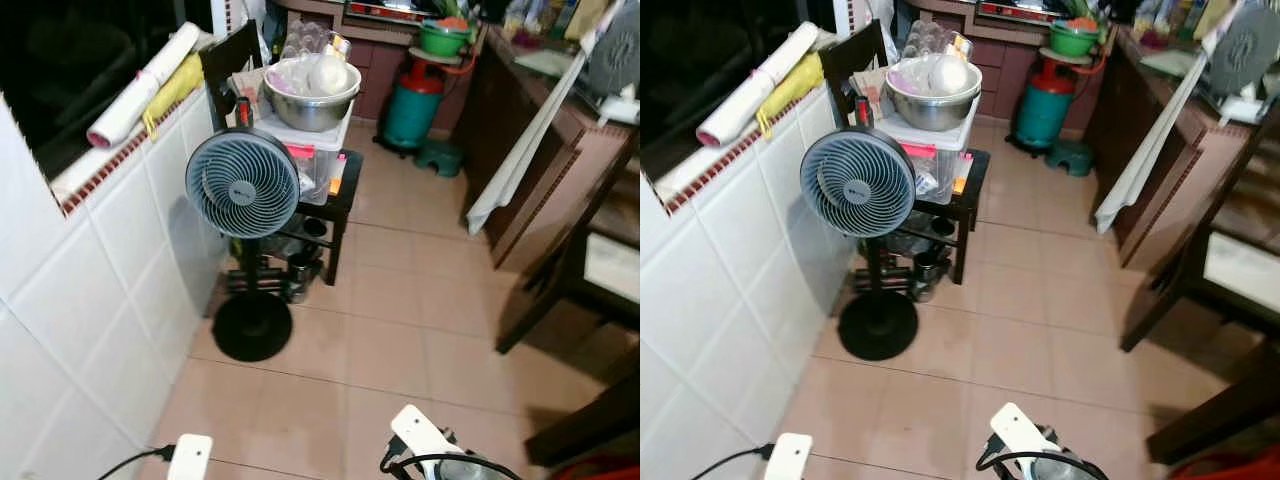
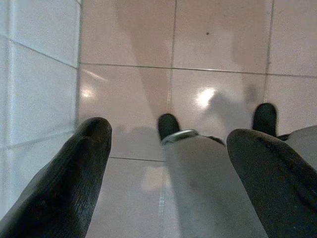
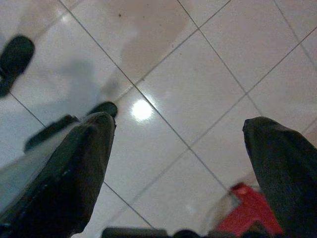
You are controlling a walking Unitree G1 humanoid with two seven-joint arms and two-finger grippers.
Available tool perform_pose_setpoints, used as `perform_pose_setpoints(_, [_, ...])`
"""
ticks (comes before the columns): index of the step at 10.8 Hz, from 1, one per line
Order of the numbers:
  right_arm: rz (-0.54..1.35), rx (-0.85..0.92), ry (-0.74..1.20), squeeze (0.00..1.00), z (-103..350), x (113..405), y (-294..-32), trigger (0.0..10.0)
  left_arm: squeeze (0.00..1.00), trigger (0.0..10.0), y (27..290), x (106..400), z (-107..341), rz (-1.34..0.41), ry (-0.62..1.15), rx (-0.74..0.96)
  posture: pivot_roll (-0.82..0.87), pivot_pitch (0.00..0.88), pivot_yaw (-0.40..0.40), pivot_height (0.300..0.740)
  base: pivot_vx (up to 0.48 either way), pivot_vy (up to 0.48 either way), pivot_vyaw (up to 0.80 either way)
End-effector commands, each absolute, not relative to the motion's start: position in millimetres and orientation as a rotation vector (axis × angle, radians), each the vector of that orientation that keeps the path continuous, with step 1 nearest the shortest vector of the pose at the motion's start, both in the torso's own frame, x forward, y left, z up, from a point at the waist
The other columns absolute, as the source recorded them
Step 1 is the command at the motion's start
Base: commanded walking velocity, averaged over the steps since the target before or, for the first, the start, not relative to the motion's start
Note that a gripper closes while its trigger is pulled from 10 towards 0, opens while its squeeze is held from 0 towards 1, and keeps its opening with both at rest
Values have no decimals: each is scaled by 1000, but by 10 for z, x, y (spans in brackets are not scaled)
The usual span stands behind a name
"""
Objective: Setting the table
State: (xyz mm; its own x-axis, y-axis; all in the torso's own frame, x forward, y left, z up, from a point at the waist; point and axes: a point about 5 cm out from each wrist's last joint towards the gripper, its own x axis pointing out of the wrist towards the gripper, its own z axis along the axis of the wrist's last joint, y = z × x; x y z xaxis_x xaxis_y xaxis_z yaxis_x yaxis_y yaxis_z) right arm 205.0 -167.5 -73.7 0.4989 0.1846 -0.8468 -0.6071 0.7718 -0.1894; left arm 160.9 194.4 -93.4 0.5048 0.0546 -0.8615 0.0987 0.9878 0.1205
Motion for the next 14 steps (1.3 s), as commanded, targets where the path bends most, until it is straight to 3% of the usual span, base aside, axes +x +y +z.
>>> perform_pose_setpoints(1, [476, -477, 953, 0, -772, 1984, -1694, 10000, 0, 10000, 1959, 1670, -907, -61, 1037, 193, -15, 0, -44, 740, 0, 0, 0])
perform_pose_setpoints(2, [404, -411, 962, 0, -809, 1917, -1693, 10000, 0, 10000, 1986, 1805, -843, -70, 1007, 205, -42, 0, -7, 740, 0, 0, 0])
perform_pose_setpoints(3, [136, -171, 925, 0, -762, 2000, -1791, 10000, 0, 10000, 2008, 1965, -761, -12, 967, 119, -62, 0, 20, 740, 0, 0, 0])
perform_pose_setpoints(4, [8, 19, 855, 0, -685, 2121, -1832, 10000, 0, 10000, 1982, 2084, -700, 23, 924, 21, -75, 0, 29, 740, 0, 0, 0])
perform_pose_setpoints(6, [-7, 164, 730, 0, -539, 2332, -1792, 10000, 0, 10000, 1859, 2282, -594, 36, 840, -124, -81, 0, 40, 740, 0, 0, 0])
perform_pose_setpoints(9, [29, 112, 646, 0, -355, 2582, -1773, 10000, 0, 10000, 1881, 2520, -408, 4, 711, -190, -63, 0, 30, 740, 0, 0, 0])
perform_pose_setpoints(11, [112, 114, 523, 0, -170, 2739, -1799, 10000, 0, 10000, 1930, 2723, -144, -106, 492, -176, -34, 0, 16, 740, 0, 0, 0])
perform_pose_setpoints(14, [119, 91, 405, 0, -86, 2624, -1932, 10000, 0, 10000, 1844, 2532, -159, -106, 446, -224, -17, 0, 32, 740, 0, 0, 0])
